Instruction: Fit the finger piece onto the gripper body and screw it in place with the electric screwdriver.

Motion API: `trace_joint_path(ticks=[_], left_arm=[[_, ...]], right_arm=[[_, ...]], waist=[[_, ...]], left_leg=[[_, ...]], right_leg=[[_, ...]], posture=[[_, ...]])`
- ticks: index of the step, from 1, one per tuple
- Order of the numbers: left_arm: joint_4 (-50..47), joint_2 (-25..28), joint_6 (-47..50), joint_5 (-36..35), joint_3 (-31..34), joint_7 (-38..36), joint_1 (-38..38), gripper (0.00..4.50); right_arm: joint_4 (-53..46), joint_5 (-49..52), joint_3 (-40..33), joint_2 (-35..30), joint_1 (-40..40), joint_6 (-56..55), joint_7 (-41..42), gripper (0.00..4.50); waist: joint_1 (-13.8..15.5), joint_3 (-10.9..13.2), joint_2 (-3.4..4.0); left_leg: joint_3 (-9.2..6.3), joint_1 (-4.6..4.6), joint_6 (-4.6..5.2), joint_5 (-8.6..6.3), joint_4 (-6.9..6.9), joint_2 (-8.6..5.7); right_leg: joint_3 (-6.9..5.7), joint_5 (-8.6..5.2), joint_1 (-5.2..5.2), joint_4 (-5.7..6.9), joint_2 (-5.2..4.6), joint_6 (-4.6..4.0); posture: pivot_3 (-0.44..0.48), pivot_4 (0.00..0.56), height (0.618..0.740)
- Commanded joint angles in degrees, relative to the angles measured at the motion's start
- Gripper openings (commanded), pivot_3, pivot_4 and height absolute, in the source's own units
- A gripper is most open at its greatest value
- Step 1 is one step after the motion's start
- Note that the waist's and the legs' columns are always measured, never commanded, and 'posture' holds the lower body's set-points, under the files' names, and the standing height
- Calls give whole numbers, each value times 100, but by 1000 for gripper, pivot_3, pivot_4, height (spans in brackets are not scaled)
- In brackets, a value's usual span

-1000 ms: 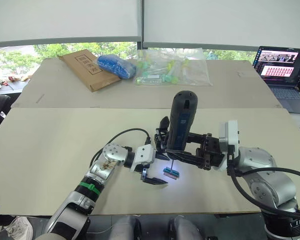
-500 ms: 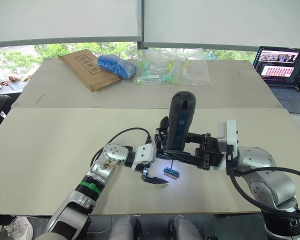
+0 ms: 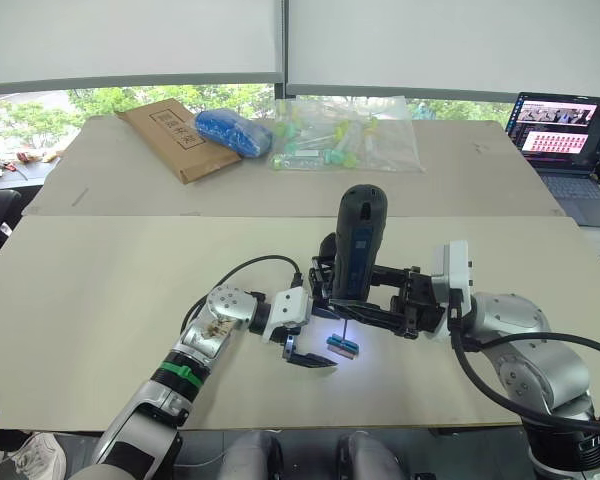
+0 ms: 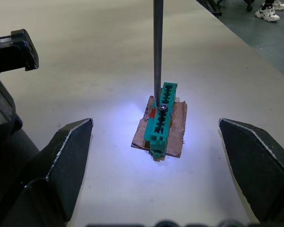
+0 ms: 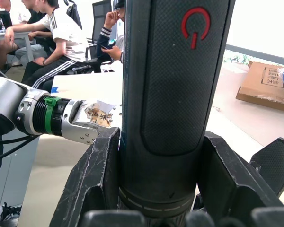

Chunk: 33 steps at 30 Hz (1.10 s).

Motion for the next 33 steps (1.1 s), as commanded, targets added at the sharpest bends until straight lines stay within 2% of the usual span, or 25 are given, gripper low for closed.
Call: trace_joint_path(ticks=[1, 33], left_arm=[[-63, -56, -111, -14, 16, 24, -112, 4500], [30, -61, -162, 1, 34, 91, -160, 4500]], right_arm=[[-183, 136, -109, -31, -85, -114, 19, 1880], [-263, 261, -82, -30, -59, -29, 78, 1880]], waist=[[1, 0, 0], [-1, 0, 0]], left_leg=[[0, 0, 0, 0, 0, 0], [0, 0, 0, 0, 0, 0]], right_leg=[[0, 0, 0, 0, 0, 0], [0, 0, 0, 0, 0, 0]], posture=[[0, 150, 740], [0, 150, 740]])
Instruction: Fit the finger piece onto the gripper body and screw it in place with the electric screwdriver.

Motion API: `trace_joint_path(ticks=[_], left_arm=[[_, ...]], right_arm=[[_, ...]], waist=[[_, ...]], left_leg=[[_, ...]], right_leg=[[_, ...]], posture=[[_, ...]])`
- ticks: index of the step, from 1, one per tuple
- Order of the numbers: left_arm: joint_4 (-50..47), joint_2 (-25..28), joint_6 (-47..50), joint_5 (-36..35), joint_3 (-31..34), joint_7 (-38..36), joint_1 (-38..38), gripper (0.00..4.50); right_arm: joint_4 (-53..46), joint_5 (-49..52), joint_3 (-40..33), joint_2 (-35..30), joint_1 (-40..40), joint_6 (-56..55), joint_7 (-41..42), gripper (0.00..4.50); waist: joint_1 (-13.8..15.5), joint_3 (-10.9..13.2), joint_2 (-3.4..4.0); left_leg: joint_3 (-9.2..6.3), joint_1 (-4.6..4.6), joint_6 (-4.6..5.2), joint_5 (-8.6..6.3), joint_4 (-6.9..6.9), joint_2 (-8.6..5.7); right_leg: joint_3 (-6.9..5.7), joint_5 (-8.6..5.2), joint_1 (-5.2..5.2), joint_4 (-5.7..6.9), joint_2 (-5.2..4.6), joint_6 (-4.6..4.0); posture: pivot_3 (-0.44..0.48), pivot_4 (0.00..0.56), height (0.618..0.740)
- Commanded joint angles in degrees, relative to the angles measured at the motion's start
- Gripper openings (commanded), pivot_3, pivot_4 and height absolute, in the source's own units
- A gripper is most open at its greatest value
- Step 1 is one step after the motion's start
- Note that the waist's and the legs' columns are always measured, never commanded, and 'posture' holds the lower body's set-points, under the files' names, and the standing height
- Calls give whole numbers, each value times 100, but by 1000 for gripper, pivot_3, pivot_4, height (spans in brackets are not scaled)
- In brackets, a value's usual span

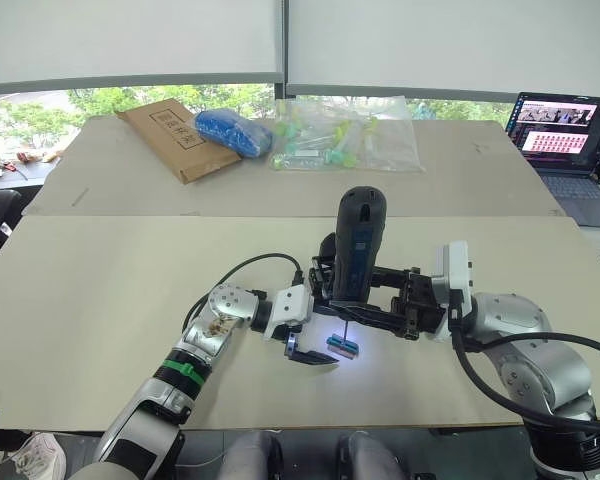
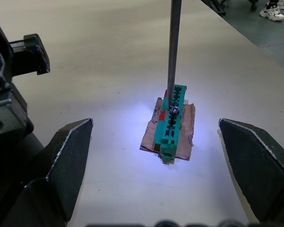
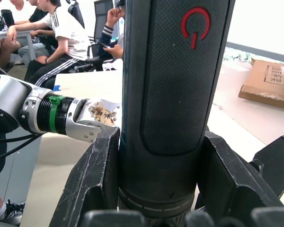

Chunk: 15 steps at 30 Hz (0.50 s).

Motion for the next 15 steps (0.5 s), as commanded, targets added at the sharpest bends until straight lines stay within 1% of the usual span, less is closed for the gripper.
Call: trace_joint_path(ticks=[1, 15], left_arm=[[-94, -27, -68, -19, 35, 17, -87, 4500], [-70, -43, -75, -10, 34, 32, -112, 4500]], right_arm=[[-258, 236, -79, 12, -59, -67, 14, 1880], [-340, 323, -94, -18, -41, -25, -28, 1880]], waist=[[0, 0, 0], [0, 0, 0]], left_leg=[[0, 0, 0, 0, 0, 0], [0, 0, 0, 0, 0, 0]], right_leg=[[0, 0, 0, 0, 0, 0], [0, 0, 0, 0, 0, 0]], posture=[[0, 150, 740], [0, 150, 740]])
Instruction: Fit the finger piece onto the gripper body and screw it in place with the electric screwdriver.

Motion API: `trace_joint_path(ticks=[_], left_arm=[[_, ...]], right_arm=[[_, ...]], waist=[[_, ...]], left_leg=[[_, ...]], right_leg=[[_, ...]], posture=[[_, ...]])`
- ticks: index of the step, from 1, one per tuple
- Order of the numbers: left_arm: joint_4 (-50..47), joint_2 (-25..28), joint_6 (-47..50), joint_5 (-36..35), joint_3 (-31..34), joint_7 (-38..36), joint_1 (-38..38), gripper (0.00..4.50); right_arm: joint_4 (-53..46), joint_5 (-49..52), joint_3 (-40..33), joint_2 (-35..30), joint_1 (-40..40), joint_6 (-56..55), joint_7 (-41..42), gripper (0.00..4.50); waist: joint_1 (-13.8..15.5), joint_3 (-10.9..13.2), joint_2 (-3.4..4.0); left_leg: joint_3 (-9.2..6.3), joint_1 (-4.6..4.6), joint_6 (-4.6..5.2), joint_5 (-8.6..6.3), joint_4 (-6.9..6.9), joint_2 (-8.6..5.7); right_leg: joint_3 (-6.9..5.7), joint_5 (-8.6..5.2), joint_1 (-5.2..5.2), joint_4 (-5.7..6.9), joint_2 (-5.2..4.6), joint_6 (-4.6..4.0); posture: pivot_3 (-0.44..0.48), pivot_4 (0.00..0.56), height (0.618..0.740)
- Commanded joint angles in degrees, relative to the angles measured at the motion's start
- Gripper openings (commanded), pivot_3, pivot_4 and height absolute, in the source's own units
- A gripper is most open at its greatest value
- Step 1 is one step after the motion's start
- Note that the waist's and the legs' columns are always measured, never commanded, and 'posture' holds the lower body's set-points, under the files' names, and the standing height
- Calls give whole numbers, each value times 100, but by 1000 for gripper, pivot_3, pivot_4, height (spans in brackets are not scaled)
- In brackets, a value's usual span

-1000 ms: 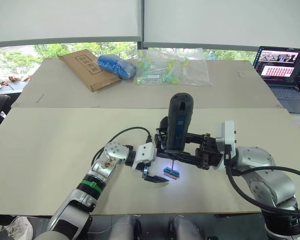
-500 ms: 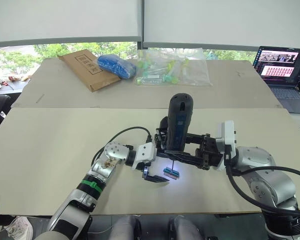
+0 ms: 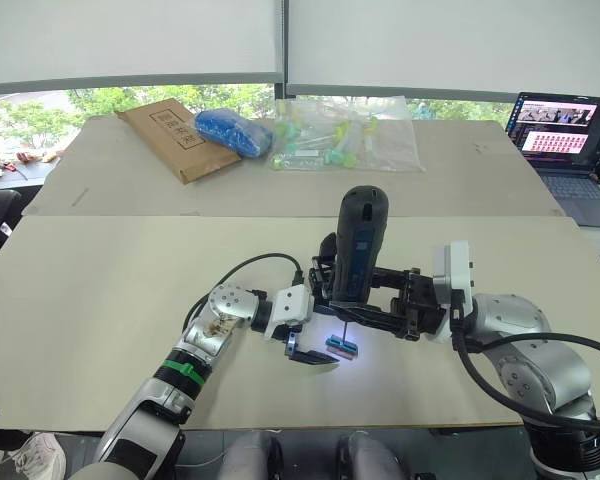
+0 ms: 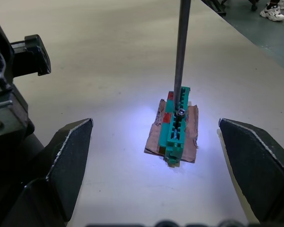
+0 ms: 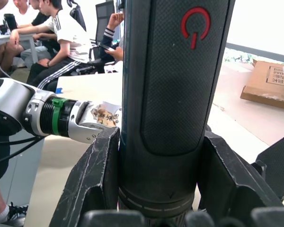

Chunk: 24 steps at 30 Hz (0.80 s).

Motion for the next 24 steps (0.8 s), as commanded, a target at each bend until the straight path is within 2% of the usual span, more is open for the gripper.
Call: trace_joint_path(ticks=[1, 24], left_arm=[[-63, -38, -78, -11, 34, 20, -115, 4500], [-70, -38, -60, -24, 56, 52, -135, 4500]], right_arm=[[-323, 214, -88, -18, -70, -32, -28, 1880], [-90, -22, -34, -12, -138, -196, 40, 1880]], waist=[[0, 0, 0], [0, 0, 0]], left_leg=[[0, 0, 0, 0, 0, 0], [0, 0, 0, 0, 0, 0]], right_leg=[[0, 0, 0, 0, 0, 0], [0, 0, 0, 0, 0, 0]], posture=[[0, 150, 740], [0, 150, 740]])
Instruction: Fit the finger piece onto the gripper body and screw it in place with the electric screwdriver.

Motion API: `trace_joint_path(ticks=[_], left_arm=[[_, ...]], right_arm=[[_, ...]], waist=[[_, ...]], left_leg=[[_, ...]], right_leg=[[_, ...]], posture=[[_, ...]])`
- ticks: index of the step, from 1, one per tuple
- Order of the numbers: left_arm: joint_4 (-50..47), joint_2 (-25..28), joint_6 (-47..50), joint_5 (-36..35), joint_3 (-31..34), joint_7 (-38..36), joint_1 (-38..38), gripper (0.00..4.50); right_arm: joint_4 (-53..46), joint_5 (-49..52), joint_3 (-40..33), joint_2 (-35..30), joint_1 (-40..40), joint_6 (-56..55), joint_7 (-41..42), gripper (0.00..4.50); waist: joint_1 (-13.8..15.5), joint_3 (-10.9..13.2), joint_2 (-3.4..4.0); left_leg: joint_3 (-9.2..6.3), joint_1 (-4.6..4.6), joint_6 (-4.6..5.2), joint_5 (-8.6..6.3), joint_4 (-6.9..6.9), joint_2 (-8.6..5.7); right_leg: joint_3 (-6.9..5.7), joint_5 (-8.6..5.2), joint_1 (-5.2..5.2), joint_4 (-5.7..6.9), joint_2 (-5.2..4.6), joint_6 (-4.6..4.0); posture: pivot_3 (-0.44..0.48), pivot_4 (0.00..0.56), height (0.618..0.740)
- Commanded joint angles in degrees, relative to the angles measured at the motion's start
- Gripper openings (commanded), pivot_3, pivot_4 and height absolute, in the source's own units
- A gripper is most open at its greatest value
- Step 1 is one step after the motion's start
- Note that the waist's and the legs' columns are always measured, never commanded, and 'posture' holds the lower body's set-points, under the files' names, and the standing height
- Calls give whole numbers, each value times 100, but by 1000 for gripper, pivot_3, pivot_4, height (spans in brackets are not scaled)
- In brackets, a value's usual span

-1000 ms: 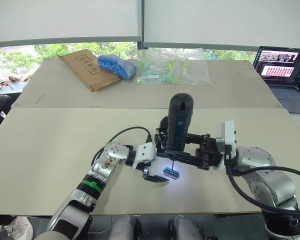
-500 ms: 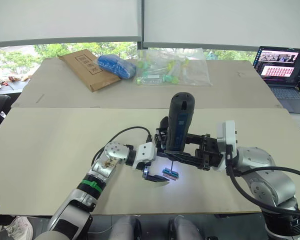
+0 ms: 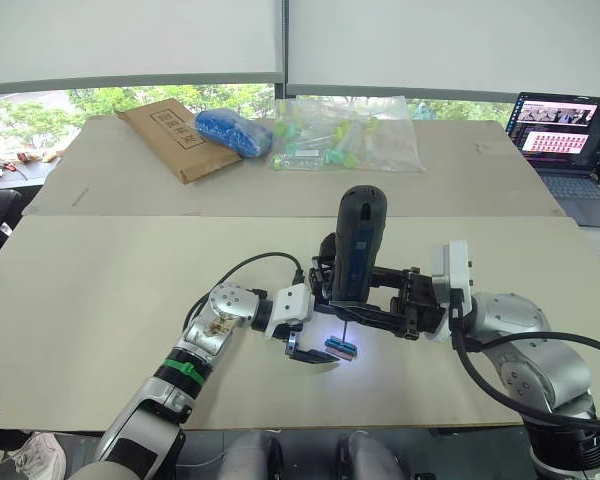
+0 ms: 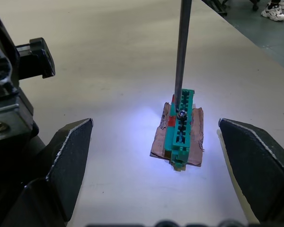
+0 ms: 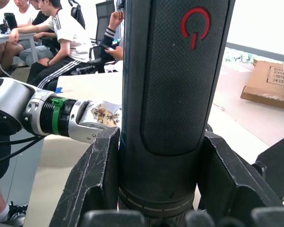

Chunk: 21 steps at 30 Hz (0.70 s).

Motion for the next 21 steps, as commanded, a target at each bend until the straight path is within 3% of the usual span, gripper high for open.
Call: trace_joint_path(ticks=[1, 21], left_arm=[[-77, -30, -62, -26, 59, 30, -112, 4500], [-111, -31, -45, -47, 29, -20, -69, 4500]], right_arm=[[-137, 19, -43, -1, -103, -206, 46, 1880], [-154, 52, -284, -135, -117, -194, 76, 1880]], waist=[[-1, 0, 0], [2, 0, 0]], left_leg=[[0, 0, 0, 0, 0, 0], [0, 0, 0, 0, 0, 0]], right_leg=[[0, 0, 0, 0, 0, 0], [0, 0, 0, 0, 0, 0]], posture=[[0, 150, 740], [0, 150, 740]])
